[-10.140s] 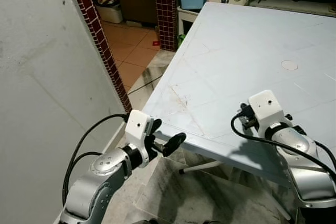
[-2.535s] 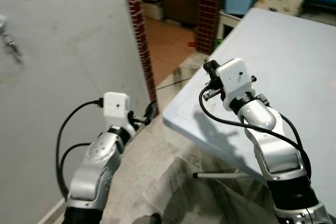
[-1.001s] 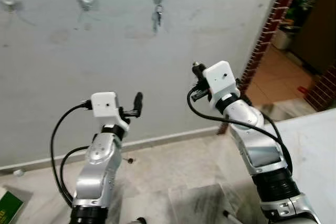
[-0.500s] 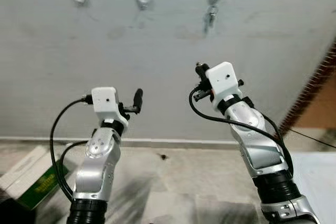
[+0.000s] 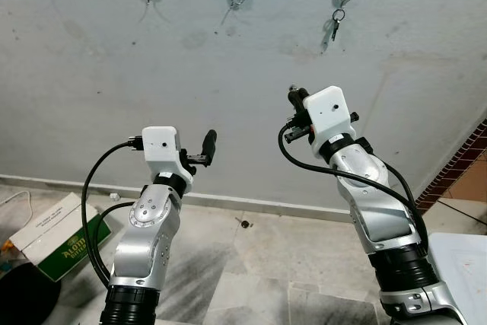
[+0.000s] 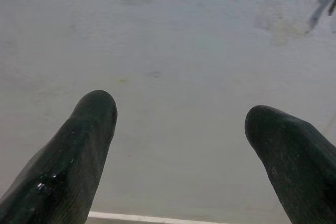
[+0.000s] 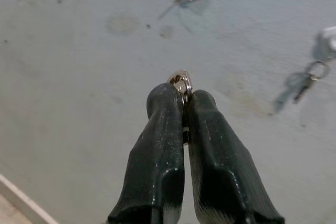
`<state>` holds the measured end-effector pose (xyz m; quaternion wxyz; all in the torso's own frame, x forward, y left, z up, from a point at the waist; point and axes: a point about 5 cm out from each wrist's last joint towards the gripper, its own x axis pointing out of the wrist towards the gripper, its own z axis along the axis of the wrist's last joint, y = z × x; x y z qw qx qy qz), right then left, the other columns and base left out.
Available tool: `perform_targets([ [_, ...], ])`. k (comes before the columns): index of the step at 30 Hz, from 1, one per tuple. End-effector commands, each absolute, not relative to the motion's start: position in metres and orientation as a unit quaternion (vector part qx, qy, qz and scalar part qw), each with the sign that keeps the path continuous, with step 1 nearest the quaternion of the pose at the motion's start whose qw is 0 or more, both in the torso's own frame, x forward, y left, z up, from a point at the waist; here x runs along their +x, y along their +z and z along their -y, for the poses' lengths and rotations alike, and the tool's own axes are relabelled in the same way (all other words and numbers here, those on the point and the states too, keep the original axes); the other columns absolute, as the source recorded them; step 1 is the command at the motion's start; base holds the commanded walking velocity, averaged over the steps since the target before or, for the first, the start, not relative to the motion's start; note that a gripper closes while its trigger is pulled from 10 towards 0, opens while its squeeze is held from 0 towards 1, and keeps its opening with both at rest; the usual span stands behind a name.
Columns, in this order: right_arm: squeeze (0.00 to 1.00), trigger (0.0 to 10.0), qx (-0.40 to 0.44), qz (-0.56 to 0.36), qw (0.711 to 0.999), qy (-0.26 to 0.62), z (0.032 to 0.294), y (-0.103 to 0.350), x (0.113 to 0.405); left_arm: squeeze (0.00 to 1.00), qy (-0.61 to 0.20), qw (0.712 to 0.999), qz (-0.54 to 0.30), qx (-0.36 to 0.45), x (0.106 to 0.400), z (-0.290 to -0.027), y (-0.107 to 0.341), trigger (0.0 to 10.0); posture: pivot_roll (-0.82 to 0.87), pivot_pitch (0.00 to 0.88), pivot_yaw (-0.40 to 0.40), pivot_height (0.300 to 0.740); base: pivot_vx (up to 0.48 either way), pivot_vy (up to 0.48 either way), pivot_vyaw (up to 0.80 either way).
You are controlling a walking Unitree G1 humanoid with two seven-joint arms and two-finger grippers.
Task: Hang keys on a hook
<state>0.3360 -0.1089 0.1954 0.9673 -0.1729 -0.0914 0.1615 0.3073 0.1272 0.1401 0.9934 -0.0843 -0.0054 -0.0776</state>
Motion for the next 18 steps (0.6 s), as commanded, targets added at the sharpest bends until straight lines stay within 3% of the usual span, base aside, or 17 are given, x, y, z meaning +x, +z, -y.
perform_targets([
  [1,0.00,10.0,-0.172,0.101,0.967,0.161,0.1074,0.1999,0.3360,0.00,-0.076,0.993,0.006,-0.085,0.3079,-0.1303,0.1422,10.0,-0.04,0.044,0.031,0.740,0.000,0.330,0.00],
  [18,0.00,10.0,-0.170,0.104,0.967,0.158,0.1069,0.2020,0.3376,0.00,-0.083,0.992,-0.001,-0.091,0.3080,-0.1274,0.1411,10.0,-0.04,0.044,0.030,0.740,0.000,0.480,0.00],
])
